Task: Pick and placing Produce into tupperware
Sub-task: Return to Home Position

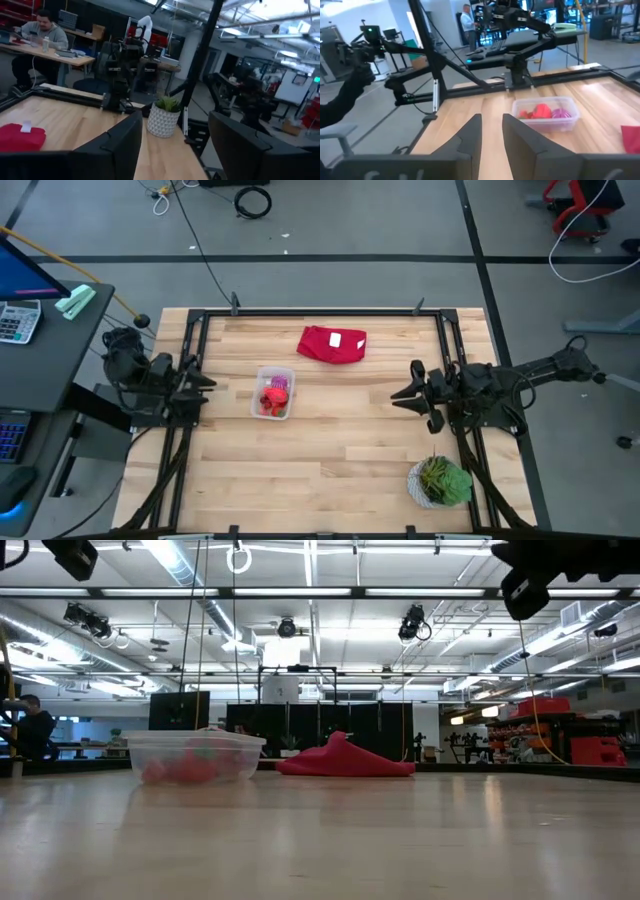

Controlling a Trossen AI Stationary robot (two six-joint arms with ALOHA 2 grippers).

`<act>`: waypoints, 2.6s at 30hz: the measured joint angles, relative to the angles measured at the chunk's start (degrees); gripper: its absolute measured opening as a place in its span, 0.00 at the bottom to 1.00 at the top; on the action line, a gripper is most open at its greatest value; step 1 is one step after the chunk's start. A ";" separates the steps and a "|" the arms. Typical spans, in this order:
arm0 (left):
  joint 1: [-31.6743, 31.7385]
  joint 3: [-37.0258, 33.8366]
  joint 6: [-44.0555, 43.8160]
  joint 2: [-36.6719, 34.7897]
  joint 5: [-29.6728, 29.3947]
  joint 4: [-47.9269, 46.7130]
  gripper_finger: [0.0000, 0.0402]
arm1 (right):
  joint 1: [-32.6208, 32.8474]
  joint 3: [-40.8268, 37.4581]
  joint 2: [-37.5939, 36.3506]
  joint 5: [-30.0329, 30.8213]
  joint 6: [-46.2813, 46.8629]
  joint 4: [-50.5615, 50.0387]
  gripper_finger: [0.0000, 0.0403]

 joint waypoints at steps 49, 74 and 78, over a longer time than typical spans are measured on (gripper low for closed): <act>28.01 -21.57 -3.02 -0.35 22.09 17.36 0.55 | -32.50 0.04 20.04 -31.21 -3.68 18.69 0.21; 28.74 -21.57 -1.89 -0.35 22.09 15.80 0.52 | -27.09 -11.51 -4.93 -28.14 4.01 13.01 0.21; 28.74 -21.57 -2.11 -0.35 22.07 15.60 0.51 | -26.66 -15.05 -9.96 -27.67 5.93 12.84 0.21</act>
